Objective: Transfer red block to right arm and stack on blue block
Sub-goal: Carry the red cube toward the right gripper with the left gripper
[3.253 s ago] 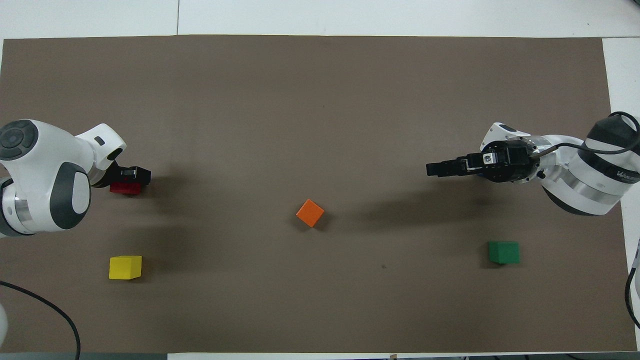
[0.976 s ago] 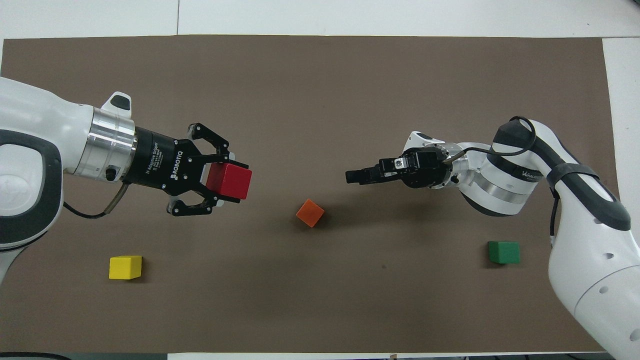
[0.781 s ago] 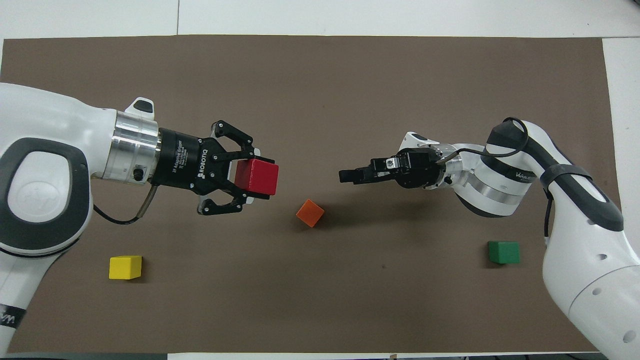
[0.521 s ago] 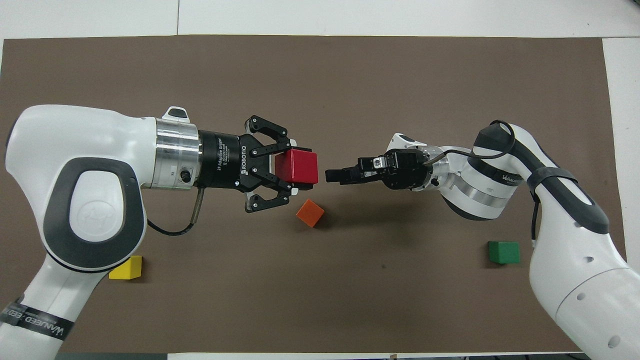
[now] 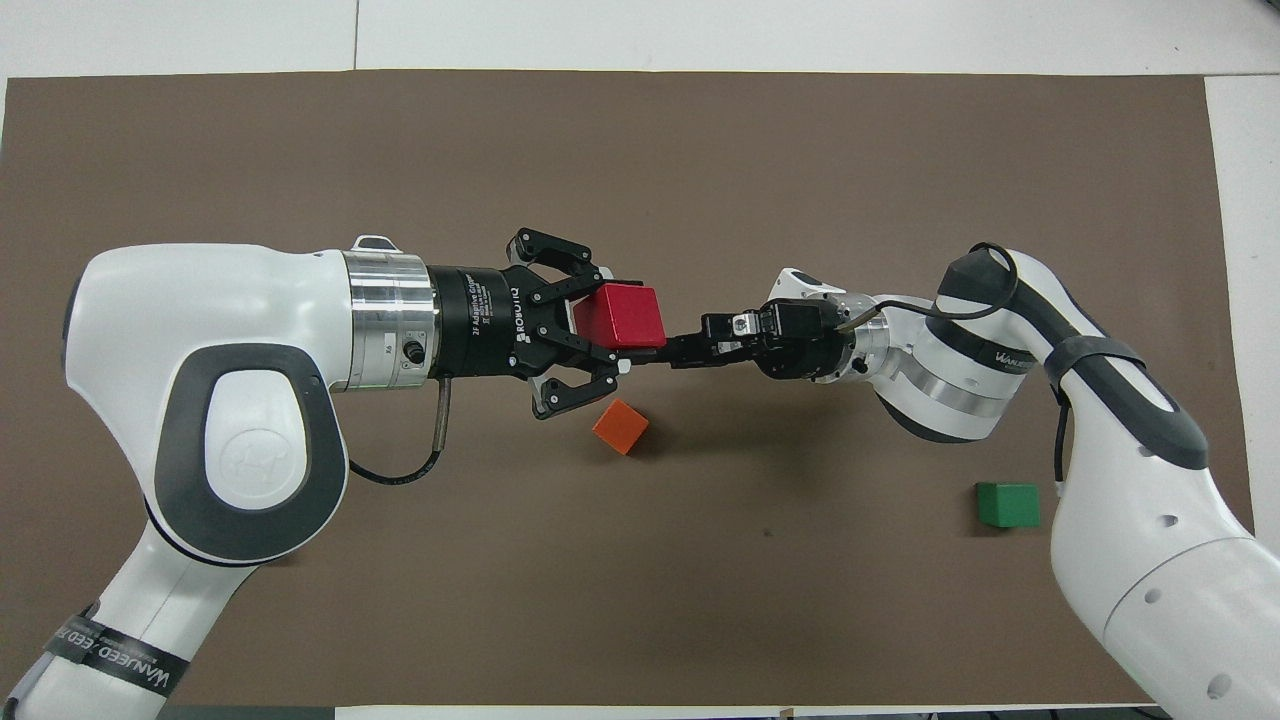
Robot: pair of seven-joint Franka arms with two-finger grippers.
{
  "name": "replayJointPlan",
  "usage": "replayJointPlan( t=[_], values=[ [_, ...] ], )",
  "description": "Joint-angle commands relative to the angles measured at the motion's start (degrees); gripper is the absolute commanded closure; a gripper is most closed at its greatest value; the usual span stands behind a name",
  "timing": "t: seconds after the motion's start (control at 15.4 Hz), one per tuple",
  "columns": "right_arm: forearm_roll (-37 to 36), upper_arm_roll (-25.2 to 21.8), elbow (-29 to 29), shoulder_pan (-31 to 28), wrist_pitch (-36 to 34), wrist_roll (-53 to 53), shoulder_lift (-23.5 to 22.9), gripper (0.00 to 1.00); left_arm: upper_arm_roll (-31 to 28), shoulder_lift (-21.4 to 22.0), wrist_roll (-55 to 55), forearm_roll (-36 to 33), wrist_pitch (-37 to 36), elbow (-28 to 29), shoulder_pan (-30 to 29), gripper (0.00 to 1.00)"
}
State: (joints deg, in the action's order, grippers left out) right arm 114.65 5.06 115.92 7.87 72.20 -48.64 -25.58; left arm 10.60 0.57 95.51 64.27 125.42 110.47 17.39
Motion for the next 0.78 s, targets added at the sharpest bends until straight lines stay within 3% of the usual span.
replayJointPlan(
  t=[0.0, 0.33, 0.72],
  values=[
    [1.01, 0.13, -0.25, 0.21, 0.75, -1.72, -0.61, 0.00, -0.76, 1.98, -0.14, 1.39, 5.00, 2.82, 3.43, 1.00],
    [1.01, 0.13, -0.34, 1.00, 1.80, -2.42, -0.61, 0.00, -0.58, 3.12, -5.16, 1.65, 5.63, 5.54, 4.58, 1.00],
    [1.01, 0.13, -0.43, 1.00, 2.24, -2.68, -0.61, 0.00, -0.67, 4.00, -5.33, 5.52, 13.27, 8.27, 7.92, 1.00]
  ],
)
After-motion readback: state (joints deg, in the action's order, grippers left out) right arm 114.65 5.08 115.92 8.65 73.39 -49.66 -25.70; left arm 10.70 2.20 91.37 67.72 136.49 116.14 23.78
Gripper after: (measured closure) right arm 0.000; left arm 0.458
